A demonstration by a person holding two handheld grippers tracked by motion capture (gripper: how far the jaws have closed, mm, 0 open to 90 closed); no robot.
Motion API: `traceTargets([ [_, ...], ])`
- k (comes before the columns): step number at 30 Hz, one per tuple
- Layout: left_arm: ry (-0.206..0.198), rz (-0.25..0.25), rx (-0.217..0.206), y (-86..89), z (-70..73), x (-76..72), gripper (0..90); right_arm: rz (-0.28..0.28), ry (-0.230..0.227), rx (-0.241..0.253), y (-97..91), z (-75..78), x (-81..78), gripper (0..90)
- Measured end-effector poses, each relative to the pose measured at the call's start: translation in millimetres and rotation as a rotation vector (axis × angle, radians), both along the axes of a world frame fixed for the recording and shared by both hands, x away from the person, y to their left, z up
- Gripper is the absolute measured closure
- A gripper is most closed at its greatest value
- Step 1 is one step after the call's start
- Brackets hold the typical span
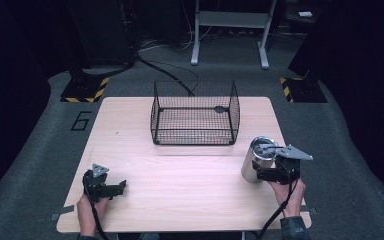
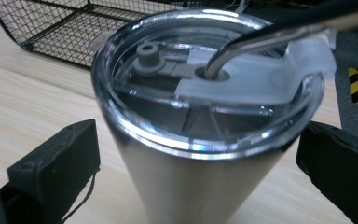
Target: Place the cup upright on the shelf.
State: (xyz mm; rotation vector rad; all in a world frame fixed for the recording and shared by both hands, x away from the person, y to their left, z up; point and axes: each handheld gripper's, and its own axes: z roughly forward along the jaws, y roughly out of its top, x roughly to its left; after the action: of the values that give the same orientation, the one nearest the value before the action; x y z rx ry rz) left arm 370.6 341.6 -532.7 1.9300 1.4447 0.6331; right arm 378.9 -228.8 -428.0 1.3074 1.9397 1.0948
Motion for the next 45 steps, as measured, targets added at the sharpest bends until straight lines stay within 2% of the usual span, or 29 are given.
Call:
traceTargets([
  [7,0.000,0.000,0.000,0.0,0.0,0.0,1.1,-0.018,0.003,0.007,7.5,-1.8,10.8,0.0],
  [12,0.000,0.000,0.001,0.0,0.0,0.0,1.2,-0.023,-0.012,0.024,9.3,-5.0,16.5,0.0],
  [15,0.000,0.000,0.000,0.0,0.0,-0.1,1.2,-0.026,0.000,0.025,10.9,-6.7,19.4,0.0],
  [20,0.000,0.000,0.001,0.0,0.0,-0.1,1.1,-0.039,0.002,0.024,11.3,-8.1,20.8,2.6],
  [39,0.000,0.000,0.001,0.0,0.0,-0.1,1.2,-0.044,-0.022,0.030,10.4,-9.7,20.5,3.4],
  [45,0.000,0.000,0.000,0.0,0.0,0.0,1.1,-0.023,-0.015,0.039,10.2,-7.6,22.6,3.5],
])
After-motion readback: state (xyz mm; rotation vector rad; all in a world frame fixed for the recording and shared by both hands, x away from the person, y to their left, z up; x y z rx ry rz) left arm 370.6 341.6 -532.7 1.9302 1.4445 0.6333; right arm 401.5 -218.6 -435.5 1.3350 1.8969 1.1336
